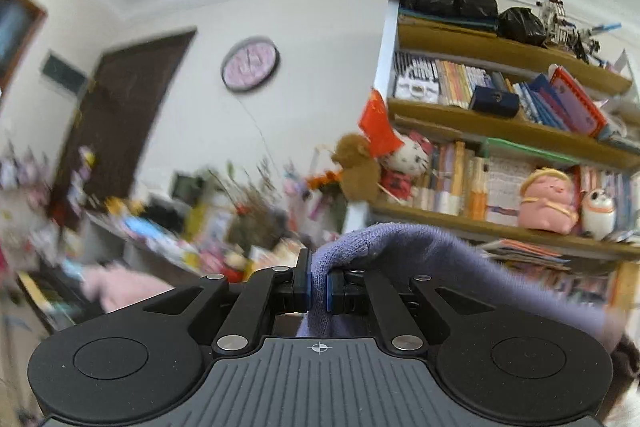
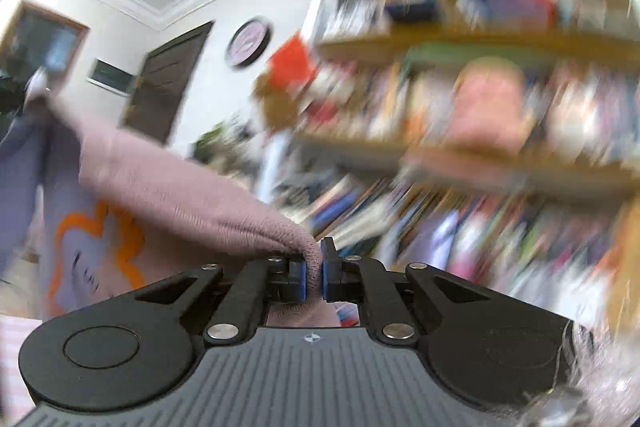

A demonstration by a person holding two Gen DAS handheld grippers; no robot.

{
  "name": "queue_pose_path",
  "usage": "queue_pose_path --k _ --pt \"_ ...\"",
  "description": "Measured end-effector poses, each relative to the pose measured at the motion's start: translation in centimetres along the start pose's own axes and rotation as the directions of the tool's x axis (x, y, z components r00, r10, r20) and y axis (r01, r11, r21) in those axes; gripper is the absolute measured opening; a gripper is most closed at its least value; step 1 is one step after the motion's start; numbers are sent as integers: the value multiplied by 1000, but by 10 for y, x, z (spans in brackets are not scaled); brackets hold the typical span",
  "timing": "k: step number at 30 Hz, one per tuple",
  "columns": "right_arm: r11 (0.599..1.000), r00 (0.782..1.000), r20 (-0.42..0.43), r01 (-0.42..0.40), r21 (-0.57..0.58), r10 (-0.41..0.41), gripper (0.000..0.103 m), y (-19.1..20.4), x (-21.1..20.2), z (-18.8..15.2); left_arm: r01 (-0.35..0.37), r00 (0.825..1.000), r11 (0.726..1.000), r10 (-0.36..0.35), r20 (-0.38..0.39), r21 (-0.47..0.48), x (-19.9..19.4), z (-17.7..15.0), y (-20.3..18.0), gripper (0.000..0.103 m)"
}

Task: Fold clothes
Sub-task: 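Lift the sweater with both grippers and shake it out, lowering it flat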

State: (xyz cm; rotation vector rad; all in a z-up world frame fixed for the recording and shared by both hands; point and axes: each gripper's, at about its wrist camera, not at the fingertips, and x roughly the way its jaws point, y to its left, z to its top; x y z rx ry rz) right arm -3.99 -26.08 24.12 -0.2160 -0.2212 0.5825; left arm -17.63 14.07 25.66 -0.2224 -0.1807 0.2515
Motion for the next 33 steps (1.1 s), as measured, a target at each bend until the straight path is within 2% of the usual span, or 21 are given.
queue_pose_path --k 2,4,7,9,12,17,19,21,22,24,25,26,27,29,30,32,33 --pt "995 997 10 78 -65 -78 7 -4 -9 16 56 997 998 -58 -42 -33 15 -13 5 6" --pt "983 989 -18 141 -121 -144 7 -4 -16 23 121 988 991 -126 -90 -54 29 -29 9 6" --pt "970 974 -87 197 -140 -210 7 -1 -33 26 222 962 974 -227 -154 -51 39 -49 15 6" --pt "966 963 -127 223 -132 -240 7 8 -40 26 292 941 955 -298 -162 -60 36 -58 24 6" --pt "945 943 -144 273 -182 -300 7 33 -60 35 377 914 925 -381 -138 -59 36 -52 32 6" --pt "916 931 -32 352 -192 -364 7 55 -89 75 474 879 877 -477 -28 -78 35 -19 44 6" --pt "919 932 -11 355 -170 -362 7 52 -83 83 490 868 865 -495 -28 -107 46 -10 46 6" --pt "925 934 -11 351 -146 -356 8 45 -71 87 485 866 863 -497 -63 -137 62 -12 46 6" --pt "930 935 -49 343 -134 -352 8 39 -60 80 476 866 867 -491 -93 -147 73 -16 44 6" --pt "947 932 -168 309 -93 -321 8 24 -31 57 426 869 892 -450 -207 -152 101 -42 39 7" --pt "955 919 -258 289 -66 -297 8 15 -11 37 393 860 905 -424 -283 -161 119 -62 37 7" --pt "961 898 -347 274 -38 -270 8 7 9 15 363 843 918 -398 -362 -163 137 -84 36 7" --pt "963 865 -438 268 -11 -245 8 -2 30 -16 330 815 932 -360 -454 -146 161 -114 34 7" --pt "965 773 -602 260 15 -199 8 -15 74 -86 304 762 953 -255 -595 -19 185 -165 28 14" --pt "965 723 -667 262 20 -182 8 -21 96 -124 297 731 953 -194 -654 50 196 -190 25 17" --pt "966 579 -796 259 -21 -173 12 -28 138 -199 295 660 937 -58 -749 187 217 -241 19 34" --pt "968 506 -844 244 -54 -175 13 -29 153 -229 300 620 919 15 -785 254 228 -266 16 34"
